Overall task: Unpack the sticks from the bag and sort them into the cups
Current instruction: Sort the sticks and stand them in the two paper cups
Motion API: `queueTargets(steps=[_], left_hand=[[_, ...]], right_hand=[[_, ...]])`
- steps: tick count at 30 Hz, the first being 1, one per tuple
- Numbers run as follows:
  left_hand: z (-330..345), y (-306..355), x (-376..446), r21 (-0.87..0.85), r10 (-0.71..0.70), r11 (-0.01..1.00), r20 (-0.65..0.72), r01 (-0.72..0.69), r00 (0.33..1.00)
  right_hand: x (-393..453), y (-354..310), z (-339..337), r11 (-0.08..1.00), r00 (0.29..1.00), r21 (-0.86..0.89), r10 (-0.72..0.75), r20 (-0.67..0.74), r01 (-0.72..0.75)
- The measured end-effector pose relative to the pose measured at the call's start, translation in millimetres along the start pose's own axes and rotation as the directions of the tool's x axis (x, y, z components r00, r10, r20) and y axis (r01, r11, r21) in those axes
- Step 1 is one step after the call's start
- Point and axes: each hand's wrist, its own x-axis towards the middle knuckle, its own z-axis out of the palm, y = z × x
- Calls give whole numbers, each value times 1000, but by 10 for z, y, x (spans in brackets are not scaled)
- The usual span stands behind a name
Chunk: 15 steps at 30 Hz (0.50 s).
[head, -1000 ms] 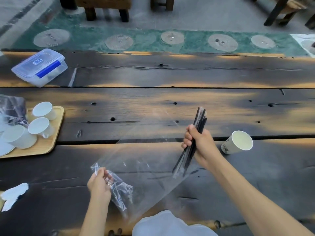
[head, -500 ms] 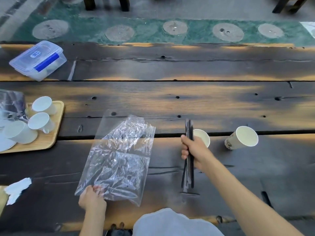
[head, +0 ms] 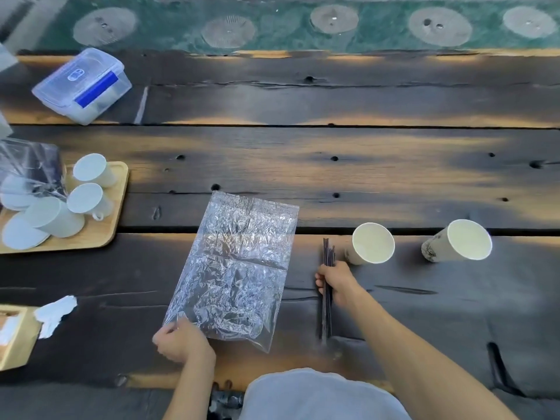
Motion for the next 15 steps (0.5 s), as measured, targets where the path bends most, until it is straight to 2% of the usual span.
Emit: queueTargets(steps=[2, 4, 5, 7, 9, 10, 12, 15], left_hand=[[98, 2, -122, 37, 102, 993, 160, -109, 982], [225, 40, -341, 69, 170, 974, 409, -216, 896], [286, 71, -474, 100, 180, 956, 544, -277, 819], [452, 61, -704, 169, 101, 919, 774, -357, 625], [624, -23, -877, 238, -13, 863, 892, -446, 451], [687, -69, -939, 268, -59, 826, 916, -497, 397], [793, -145, -1030, 293, -79, 744, 931, -601, 357], [909, -203, -1045, 301, -4, 650, 920, -698, 392]], right_hand=[[22, 23, 25, 1000, 1000, -19, 12, -4, -12], [43, 58, 36, 999, 1000, -31, 13, -18, -14], [63, 80, 38, 999, 1000, -37, 14, -25, -15], [77, 91, 35, 999, 999, -34, 27, -39, -28], [27, 62, 28, 999, 999, -3, 46, -27, -46], [19, 58, 25, 999, 998, 7, 52, -27, -52], [14, 72, 13, 999, 998, 16, 48, -34, -48], [18, 147, -30, 999, 996, -33, -15, -85, 12]])
